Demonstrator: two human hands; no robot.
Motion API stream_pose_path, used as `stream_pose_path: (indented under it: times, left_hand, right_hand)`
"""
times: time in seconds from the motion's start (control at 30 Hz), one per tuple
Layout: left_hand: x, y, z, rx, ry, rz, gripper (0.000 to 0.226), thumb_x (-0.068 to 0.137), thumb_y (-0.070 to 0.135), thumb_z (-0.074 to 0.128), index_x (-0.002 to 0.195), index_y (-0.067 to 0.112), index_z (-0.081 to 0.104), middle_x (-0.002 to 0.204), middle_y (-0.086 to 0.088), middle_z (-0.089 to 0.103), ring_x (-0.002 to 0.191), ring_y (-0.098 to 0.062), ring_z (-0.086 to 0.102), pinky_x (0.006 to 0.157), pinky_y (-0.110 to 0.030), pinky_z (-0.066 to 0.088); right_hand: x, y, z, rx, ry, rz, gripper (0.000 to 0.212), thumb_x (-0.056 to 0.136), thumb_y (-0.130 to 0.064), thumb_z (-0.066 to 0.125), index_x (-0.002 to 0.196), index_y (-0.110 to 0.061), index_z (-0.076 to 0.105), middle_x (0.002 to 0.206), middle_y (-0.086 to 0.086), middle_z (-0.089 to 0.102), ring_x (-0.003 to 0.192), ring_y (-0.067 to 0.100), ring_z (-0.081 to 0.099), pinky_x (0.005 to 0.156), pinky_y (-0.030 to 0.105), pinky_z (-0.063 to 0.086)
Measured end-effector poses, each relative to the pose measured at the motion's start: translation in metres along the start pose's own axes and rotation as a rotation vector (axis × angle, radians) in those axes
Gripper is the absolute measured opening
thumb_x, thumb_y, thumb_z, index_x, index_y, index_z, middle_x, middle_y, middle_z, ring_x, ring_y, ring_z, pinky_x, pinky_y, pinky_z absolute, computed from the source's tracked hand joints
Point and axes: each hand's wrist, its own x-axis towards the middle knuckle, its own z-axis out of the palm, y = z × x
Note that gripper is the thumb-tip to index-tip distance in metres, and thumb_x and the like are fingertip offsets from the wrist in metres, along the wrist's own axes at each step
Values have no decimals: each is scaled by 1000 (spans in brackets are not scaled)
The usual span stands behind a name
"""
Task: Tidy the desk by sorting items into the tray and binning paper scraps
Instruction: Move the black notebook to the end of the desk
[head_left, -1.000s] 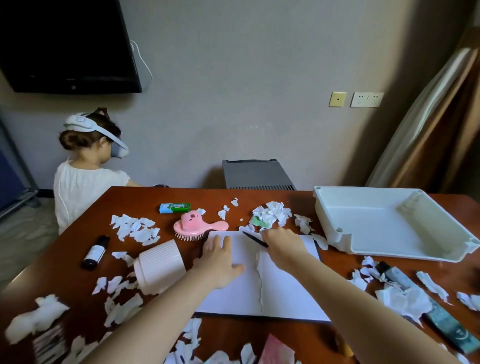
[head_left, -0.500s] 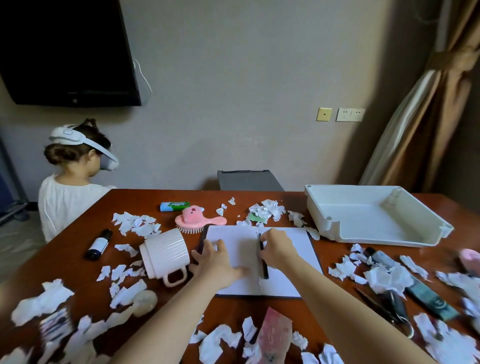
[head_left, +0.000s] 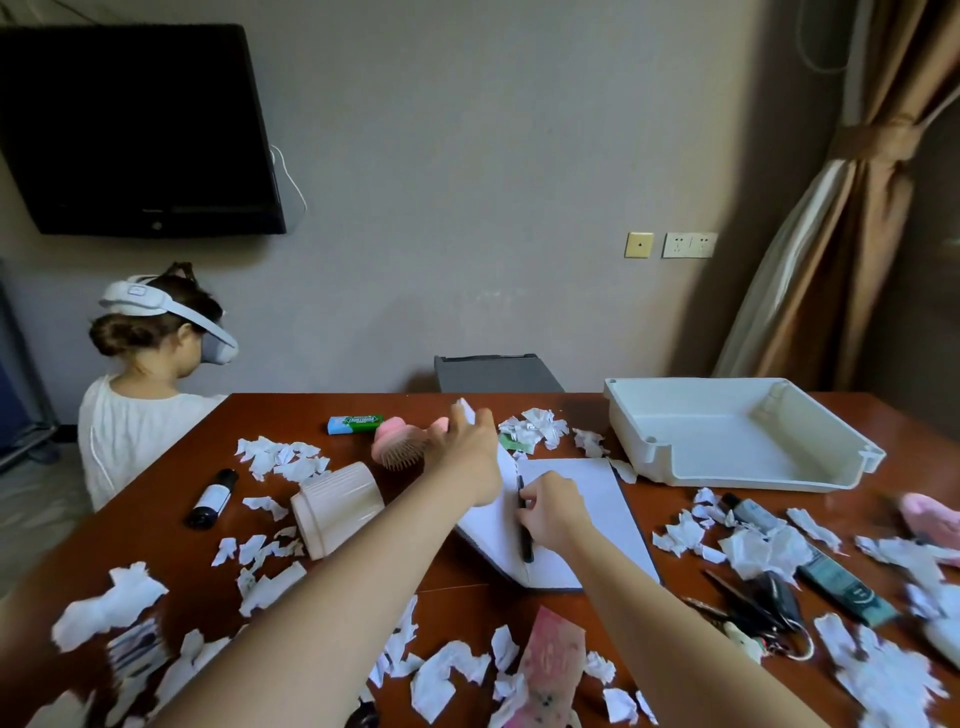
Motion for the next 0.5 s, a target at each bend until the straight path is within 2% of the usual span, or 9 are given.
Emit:
stream_pose_path:
  times: [0.1,0.17,0.23,0.3,0.37,0.4,0.43,0.5]
  left_hand:
    - [-12,8,-13,-56,51,42,62,89,0,45,144,14,18,143,-8,25,109,-27,44,77,-27,27]
    - [-15,11,-15,-116,60,42,63,90,-1,43,145,15,18,141,-8,28,103,-25,42,74,-26,25]
    - [-16,11,-17,-172,70,31,61,90,-1,43,145,13,20,139,-9,33,119,-27,43,76,-24,24]
    - [-14,7,-19,-231,69,23,55,90,4,46,141,12,26,140,-10,38,127,-26,42,78,-23,26]
    - [-13,1,-21,-332,44,60,52,90,7,47,139,12,30,141,-9,43,127,-25,44,86,-24,34]
    - [-11,-2,-20,-399,26,89,50,91,8,46,139,12,32,142,-7,45,126,-24,46,90,-25,37]
    - [-10,-4,-19,-453,9,113,48,93,9,44,140,13,33,141,-6,47,125,-22,47,94,-24,38]
    - [-9,-5,-13,-505,-32,155,42,96,11,37,138,15,39,137,-5,51,123,-20,49,98,-22,36]
  right_hand:
    - [-3,-1,-2,65,-21,-29,47,83,-2,50,45,-13,25,48,3,26,48,14,24,46,24,16]
    - [-3,-5,0,125,-58,-25,45,83,-2,50,45,-12,29,48,5,29,52,19,31,47,24,18]
    - [-5,-12,2,171,-117,-19,31,82,-2,51,51,-1,45,54,16,44,63,23,43,49,24,23]
    - [-9,-20,1,196,-184,-19,17,83,-1,50,73,9,59,74,28,58,70,26,52,51,23,32]
    - [-11,-26,-9,239,-193,-51,18,87,0,46,87,9,62,95,28,67,84,34,64,66,27,50]
    - [-13,-28,-18,257,-184,-64,17,88,2,45,86,3,62,99,26,67,91,36,66,73,31,55]
    - [-16,-30,-30,267,-161,-70,17,89,4,46,87,0,63,96,22,68,92,34,66,73,32,56]
    - [-19,-30,-53,369,-62,-88,18,91,2,46,91,2,64,79,10,64,77,25,64,59,27,54]
